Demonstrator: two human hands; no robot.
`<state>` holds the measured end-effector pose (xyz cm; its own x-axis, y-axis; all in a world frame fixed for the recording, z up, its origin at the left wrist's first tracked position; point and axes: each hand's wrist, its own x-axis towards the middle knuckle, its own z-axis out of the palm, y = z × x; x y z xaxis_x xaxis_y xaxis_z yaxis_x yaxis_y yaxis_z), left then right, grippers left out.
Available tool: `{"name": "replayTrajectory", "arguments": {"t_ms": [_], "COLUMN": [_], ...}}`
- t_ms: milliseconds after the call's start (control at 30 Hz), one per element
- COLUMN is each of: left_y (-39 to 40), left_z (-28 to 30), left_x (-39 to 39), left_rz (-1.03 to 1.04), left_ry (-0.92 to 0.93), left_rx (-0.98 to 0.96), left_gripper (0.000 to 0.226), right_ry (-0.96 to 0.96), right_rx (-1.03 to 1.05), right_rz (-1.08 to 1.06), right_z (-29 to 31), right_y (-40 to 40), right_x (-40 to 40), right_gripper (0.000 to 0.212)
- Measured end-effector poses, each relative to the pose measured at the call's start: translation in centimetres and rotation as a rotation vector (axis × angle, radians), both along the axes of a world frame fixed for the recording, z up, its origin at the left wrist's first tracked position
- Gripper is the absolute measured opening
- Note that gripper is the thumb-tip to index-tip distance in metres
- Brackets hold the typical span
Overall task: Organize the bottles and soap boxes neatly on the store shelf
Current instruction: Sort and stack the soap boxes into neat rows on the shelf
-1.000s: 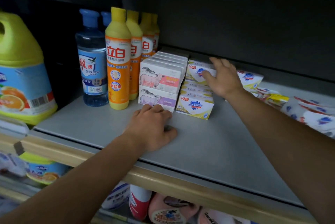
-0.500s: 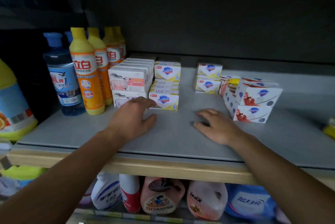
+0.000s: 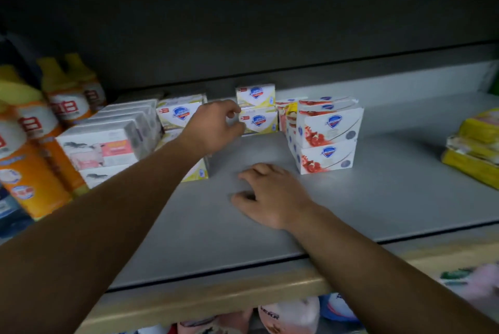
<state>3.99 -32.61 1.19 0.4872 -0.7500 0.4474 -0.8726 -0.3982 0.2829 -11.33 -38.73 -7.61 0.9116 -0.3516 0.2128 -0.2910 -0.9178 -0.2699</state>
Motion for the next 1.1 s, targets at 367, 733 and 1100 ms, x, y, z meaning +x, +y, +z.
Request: {"name": "replayTrajectory", "arguments": {"t_ms": [367,733,1100], "left_y": [-9.7,-5.1,13.3], "left_z": [-2.3,0.6,-2.4], "left_x": [4.4,0.7,-5.5], "left_rz": [0.141,0.092,0.018], "left_ry": [-0.022,-0.027,0.71], "left_rx": [0.266,0.045,-0.547], "left_gripper": [0.071,0.052,0.034], "right_ry": [-0.071,-0.042,-0.052], "right_rx": [0.023,0.044,0.108], "right_rz": [-0.012,-0.004,-0.017], "right_z": [-0.4,0.2,1.7], "right_y": [0.3,0.4,0.9], "right_x": [0.2,-0.1,-0.9], "right_gripper": [0.055,0.057,0.072]}}
